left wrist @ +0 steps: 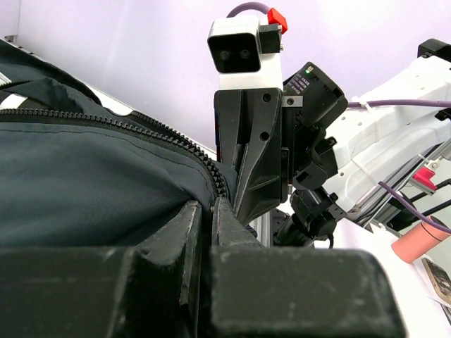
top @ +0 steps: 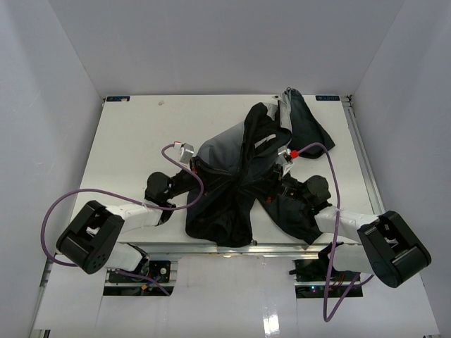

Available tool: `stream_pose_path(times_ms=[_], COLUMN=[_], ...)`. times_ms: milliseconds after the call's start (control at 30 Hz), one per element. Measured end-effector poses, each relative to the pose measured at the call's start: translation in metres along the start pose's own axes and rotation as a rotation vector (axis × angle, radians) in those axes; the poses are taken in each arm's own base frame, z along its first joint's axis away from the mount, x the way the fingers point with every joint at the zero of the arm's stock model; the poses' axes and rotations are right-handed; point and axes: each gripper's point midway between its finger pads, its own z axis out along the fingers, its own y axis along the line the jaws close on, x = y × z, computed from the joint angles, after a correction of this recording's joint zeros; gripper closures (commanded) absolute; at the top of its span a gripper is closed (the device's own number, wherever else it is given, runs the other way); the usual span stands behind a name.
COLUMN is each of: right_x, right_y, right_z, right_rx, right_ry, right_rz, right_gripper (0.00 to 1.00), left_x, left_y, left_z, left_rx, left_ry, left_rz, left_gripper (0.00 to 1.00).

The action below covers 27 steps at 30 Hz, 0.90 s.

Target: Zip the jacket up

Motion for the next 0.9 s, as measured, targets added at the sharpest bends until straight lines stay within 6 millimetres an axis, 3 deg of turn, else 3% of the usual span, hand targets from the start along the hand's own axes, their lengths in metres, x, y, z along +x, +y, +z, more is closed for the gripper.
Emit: stream_pose_path(times_ms=[900], right_x=[-0.0101], right_y=[0.0024], right_z=[0.0033], right_rx=[-0.005], right_ry=[-0.025], right_rz=[-0.017], right_gripper=[0.92], left_x=[0.0068], left_y=[-0.0009], left_z=[-0.0016], left_rx=[0.005], left_ry=[0.009], left_rz=[0.013], left_gripper=[1.00])
